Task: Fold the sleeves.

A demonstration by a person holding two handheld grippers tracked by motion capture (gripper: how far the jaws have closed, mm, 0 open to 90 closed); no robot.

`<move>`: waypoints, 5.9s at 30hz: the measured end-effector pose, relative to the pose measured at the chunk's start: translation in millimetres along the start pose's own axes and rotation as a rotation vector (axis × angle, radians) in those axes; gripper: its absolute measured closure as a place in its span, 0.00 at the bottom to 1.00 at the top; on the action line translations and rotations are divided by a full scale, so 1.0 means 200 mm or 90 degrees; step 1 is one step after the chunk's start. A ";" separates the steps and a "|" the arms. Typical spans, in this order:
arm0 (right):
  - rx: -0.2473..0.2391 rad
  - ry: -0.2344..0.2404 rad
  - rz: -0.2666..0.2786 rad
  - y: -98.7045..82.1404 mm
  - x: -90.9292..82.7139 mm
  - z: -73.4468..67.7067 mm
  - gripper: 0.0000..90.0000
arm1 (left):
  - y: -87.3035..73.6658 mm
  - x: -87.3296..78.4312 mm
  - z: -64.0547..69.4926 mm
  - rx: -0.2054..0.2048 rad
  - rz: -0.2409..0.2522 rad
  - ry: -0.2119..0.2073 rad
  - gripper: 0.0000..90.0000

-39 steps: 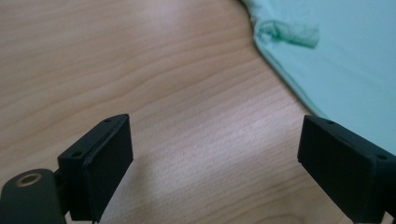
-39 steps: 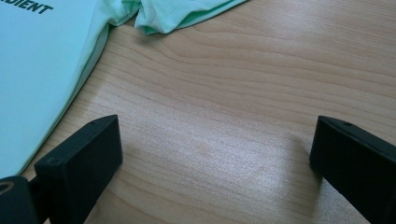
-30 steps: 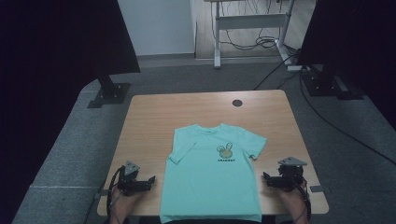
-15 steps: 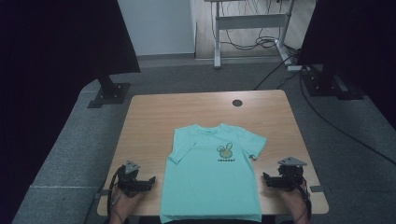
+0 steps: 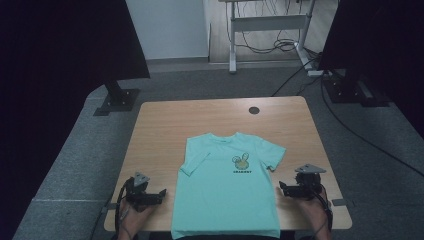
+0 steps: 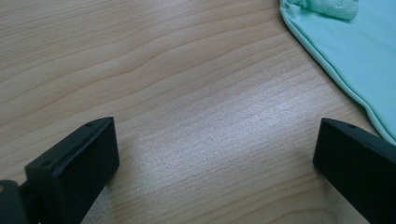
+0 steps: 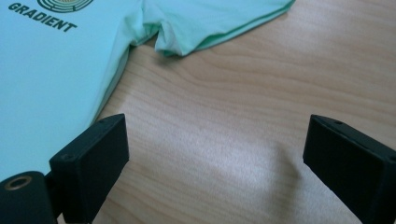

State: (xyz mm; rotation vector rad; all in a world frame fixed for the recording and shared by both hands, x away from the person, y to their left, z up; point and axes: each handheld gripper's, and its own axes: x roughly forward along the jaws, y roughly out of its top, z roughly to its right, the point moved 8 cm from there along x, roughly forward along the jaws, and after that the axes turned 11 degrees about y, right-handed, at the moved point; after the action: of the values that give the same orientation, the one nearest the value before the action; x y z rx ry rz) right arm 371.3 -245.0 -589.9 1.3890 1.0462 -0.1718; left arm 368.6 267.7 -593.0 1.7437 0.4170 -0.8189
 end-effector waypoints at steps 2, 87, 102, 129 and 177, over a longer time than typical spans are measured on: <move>-0.001 0.002 0.003 0.02 0.00 0.00 0.07 | 0.00 0.00 0.00 -0.001 0.000 0.001 0.01; 0.062 -0.062 0.051 0.39 0.36 0.32 0.97 | 0.00 0.00 0.00 -0.002 0.000 0.002 0.01; 0.027 -0.057 0.045 0.41 0.37 0.22 0.97 | 0.00 0.00 0.00 -0.002 0.000 0.002 0.01; 0.008 -0.008 0.050 0.51 0.43 0.02 0.97 | 0.00 0.00 0.00 0.000 0.001 0.000 0.01; -0.041 0.056 0.031 0.68 0.69 -0.35 0.97 | 0.00 0.00 0.00 0.000 0.001 0.000 0.01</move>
State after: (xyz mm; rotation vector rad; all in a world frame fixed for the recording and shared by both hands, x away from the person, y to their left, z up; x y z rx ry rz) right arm 505.3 -88.0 -575.4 1.3725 1.0798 -0.0404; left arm 367.8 267.4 -592.9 1.7442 0.4162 -0.8179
